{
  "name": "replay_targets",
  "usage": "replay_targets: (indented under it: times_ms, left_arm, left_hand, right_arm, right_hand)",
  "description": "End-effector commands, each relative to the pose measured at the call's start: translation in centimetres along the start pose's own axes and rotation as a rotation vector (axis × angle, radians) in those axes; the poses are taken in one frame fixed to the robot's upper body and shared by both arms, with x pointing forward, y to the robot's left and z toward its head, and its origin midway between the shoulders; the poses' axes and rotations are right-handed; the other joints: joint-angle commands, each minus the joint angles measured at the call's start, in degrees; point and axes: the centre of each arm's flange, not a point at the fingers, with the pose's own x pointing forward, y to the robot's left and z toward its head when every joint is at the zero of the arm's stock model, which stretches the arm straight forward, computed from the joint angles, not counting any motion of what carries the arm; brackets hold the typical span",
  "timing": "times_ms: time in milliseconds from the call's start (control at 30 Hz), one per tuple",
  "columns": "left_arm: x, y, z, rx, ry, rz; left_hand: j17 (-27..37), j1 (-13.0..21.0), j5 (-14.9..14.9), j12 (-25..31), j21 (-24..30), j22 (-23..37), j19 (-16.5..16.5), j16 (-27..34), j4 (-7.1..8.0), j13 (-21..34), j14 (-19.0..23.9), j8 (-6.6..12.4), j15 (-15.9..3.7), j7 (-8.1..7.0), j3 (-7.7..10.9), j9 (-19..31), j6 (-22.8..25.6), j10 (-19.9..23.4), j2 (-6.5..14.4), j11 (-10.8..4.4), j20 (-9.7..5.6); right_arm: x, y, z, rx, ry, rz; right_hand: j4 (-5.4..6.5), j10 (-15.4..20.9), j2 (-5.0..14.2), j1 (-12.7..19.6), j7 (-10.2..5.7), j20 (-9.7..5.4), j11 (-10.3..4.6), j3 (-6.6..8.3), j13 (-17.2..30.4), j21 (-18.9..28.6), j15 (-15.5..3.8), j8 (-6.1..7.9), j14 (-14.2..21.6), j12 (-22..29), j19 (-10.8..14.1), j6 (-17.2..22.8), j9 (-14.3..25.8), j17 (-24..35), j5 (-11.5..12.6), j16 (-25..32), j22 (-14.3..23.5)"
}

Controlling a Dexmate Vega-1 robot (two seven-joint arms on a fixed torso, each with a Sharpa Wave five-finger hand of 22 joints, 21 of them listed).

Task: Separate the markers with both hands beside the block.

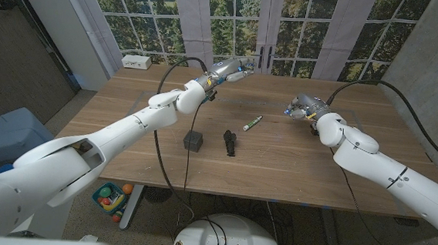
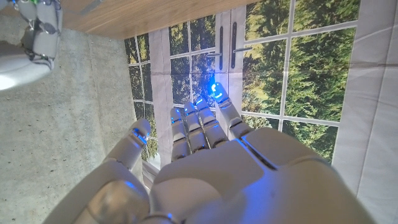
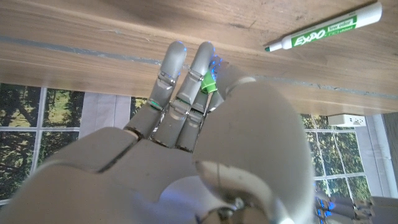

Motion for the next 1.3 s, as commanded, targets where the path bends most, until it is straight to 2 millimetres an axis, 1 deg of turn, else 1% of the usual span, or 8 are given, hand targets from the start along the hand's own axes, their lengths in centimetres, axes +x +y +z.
replay_targets:
  times_ms: [33,100,233,333,467,633,1000,1300]
  left_arm:
    - [-0.3,0.3,-0.1,-0.044,-0.012,0.018]
    - [-0.4,0.4,-0.1,-0.048,-0.008,0.022]
    - [-0.7,0.5,-0.1,-0.057,-0.002,0.029]
    - [-0.9,0.6,-0.2,-0.07,0.001,0.034]
    - [-1.1,0.7,-0.3,-0.097,0.011,0.036]
    - [-1.4,0.8,-0.5,-0.151,0.023,0.038]
    - [-2.0,0.9,-1.3,-0.276,0.046,0.056]
    - [-2.2,0.9,-2.4,-0.4,0.059,0.026]
  left_hand:
    - [-0.08,-0.47,0.28,-0.15,-0.27,0.17,-0.26,0.28,-0.01,0.19,-0.24,-0.34,-0.1,0.06,-0.2,-0.04,-0.22,-0.04,3.32,0.17,0.18]
    - [-0.16,-0.51,0.28,-0.2,-0.35,0.17,-0.25,0.31,0.01,0.19,-0.28,-0.44,-0.11,0.03,-0.23,-0.08,-0.17,-0.03,3.29,0.16,0.2]
    - [-0.35,-0.62,0.28,-0.42,-0.52,0.18,-0.15,0.32,0.06,0.19,-0.53,-0.74,-0.15,-0.17,-0.33,-0.17,-0.2,-0.17,3.19,0.3,0.4]
    - [-0.59,-0.78,0.27,-0.81,-0.8,0.18,-0.17,0.32,0.1,0.18,-0.9,-1.17,-0.21,-0.31,-0.54,-0.27,-0.35,-0.64,2.96,0.42,0.55]
    - [-1.3,-0.7,0.28,-1.91,-1.57,0.2,-0.15,0.05,-0.26,0.18,-2.95,-2.7,-0.14,-0.14,-1.06,-0.48,-1.5,-1.93,3.0,0.23,0.61]
    - [-2.05,-0.95,0.51,-3.75,-3.4,0.2,-1.69,-0.04,0.57,0.14,-6.13,-5.11,0.05,0.86,-1.75,-0.68,-2.9,-4.27,4.06,-0.42,0.62]
    - [-3.97,-1.42,1.17,-7.03,-7.84,0.13,-4.22,0.01,4.13,0.05,-11.77,-11.71,0.86,3.23,-2.89,-0.78,-6.75,-9.07,4.47,-0.84,-0.42]
    - [-5.08,-1.51,1.4,-8.24,-11.8,0.11,-6.84,-0.45,4.92,-0.12,-18.28,-16.12,1.65,3.46,-4.93,-0.79,-8.76,-14.49,3.79,0.54,-2.13]
  right_arm:
    - [0.5,0.1,0.6,-0.052,0.063,0.089]
    - [0.4,0.1,0.7,-0.063,0.068,0.085]
    - [0.1,-0.1,1.0,-0.085,0.078,0.076]
    - [-0.1,-0.2,1.1,-0.086,0.078,0.078]
    - [-0.5,-0.5,1.0,-0.067,0.054,0.061]
    - [-1.2,-0.8,0.6,0.008,-0.027,-0.016]
    - [-2.2,-1.0,0.1,0.123,-0.128,-0.163]
    - [-2.6,-0.8,-0.9,0.304,-0.214,-0.295]
  right_hand:
    - [0.74,-5.1,0.05,-3.53,-0.36,-7.93,0.48,-1.95,-1.58,-1.85,-2.55,-1.09,-3.95,-0.23,-3.46,-5.18,-0.01,-1.22,-0.51,-1.42,-0.36]
    - [2.15,-6.97,0.21,-7.82,-0.86,-7.05,0.54,-3.6,-2.67,-3.4,-1.49,-0.82,-6.88,0.07,-4.75,-6.87,-0.2,-2.19,-0.86,-2.46,-0.6]
    - [2.93,-12.31,-0.99,-13.81,-2.52,-1.45,-1.09,-6.34,-4.41,-6.4,0.07,-1.24,-13.99,-0.18,-7.02,-12.76,-0.87,-2.33,-1.93,-3.77,-0.74]
    - [3.62,-16.29,-1.26,-18.1,-2.62,2.63,-0.21,-8.72,-5.64,-9.49,0.92,-1.38,-19.69,-0.16,-10.53,-17.06,-1.59,-1.31,-2.99,-4.07,-0.73]
    - [5.32,-20.61,-1.13,-24.62,-2.68,4.98,0.92,-11.79,-7.1,-13.2,2.73,-1.34,-25.36,0.05,-13.93,-22.07,-2.5,-0.61,-3.68,-4.49,-0.65]
    - [7.82,-26.78,0.94,-32.62,-2.67,5.51,2.26,-14.43,-8.76,-18.81,5.45,-1.18,-32.15,-0.02,-20.39,-28.38,-3.33,-0.91,-3.19,-5.98,-0.57]
    - [9.08,-32.36,4.52,-37.97,-2.51,2.44,2.31,-14.71,-10.76,-23.51,5.74,-1.26,-38.69,0.05,-23.96,-33.55,-3.96,-2.59,-2.37,-8.51,-0.6]
    - [14.23,-34.56,9.25,-47.56,-1.74,0.88,1.26,-15.69,-13.36,-28.11,4.92,-1.01,-42.03,0.18,-27.64,-36.64,-4.31,-4.86,-3.45,-9.76,-0.62]
